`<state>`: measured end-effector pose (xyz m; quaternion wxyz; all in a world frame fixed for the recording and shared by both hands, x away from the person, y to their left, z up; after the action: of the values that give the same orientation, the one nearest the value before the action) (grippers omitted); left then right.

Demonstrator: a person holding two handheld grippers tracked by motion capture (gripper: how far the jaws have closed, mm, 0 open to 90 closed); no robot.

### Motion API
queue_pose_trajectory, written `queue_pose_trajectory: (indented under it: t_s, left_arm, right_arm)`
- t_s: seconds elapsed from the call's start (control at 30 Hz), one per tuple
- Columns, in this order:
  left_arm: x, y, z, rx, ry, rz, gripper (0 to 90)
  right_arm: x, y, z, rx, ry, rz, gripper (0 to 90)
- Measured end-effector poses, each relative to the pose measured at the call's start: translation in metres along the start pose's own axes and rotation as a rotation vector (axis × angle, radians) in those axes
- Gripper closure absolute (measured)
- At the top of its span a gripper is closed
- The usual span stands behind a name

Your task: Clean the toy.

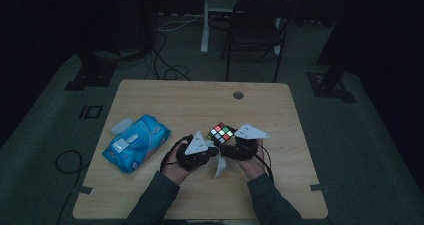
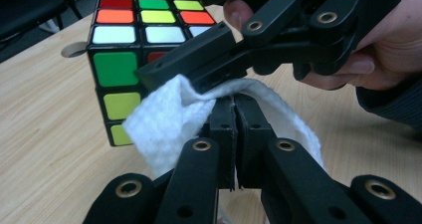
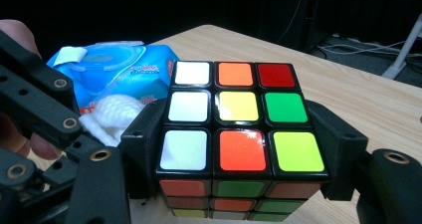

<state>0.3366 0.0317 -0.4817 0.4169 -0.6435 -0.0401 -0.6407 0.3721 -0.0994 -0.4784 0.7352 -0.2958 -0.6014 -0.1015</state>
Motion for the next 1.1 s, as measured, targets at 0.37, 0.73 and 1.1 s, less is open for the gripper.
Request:
queue_pose_trajectory:
  t_s: [0.37, 0.73, 1.1]
  left_arm:
    - [-0.004, -0.001, 0.013, 0.028, -0.036, 0.001, 88.5]
    - [-0.006, -0.01, 0.036, 0.093, -0.103, -0.038, 88.1]
    - [-0.008, -0.007, 0.041, 0.137, -0.126, -0.045, 88.1]
  right_arm:
    - [0.002, -0.003, 0.0, 0.005, -0.003, -0.005, 33.9]
    - [-0.003, -0.002, 0.002, 0.013, -0.006, 0.016, 33.9]
    - [0.0, 0.007, 0.001, -0.009, 0.041, 0.032, 33.9]
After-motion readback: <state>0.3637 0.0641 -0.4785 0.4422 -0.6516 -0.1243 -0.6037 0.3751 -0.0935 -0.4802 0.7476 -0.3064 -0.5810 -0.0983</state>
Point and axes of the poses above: each handheld gripper's, and its own axes: y roughly forward along the jaws, x roughly out of its top, z roughly to its left, the point moved 5 cm from there along y, roughly forward along the jaws, and after that the axes turned 10 degrees about x, right-handed, at the moved point
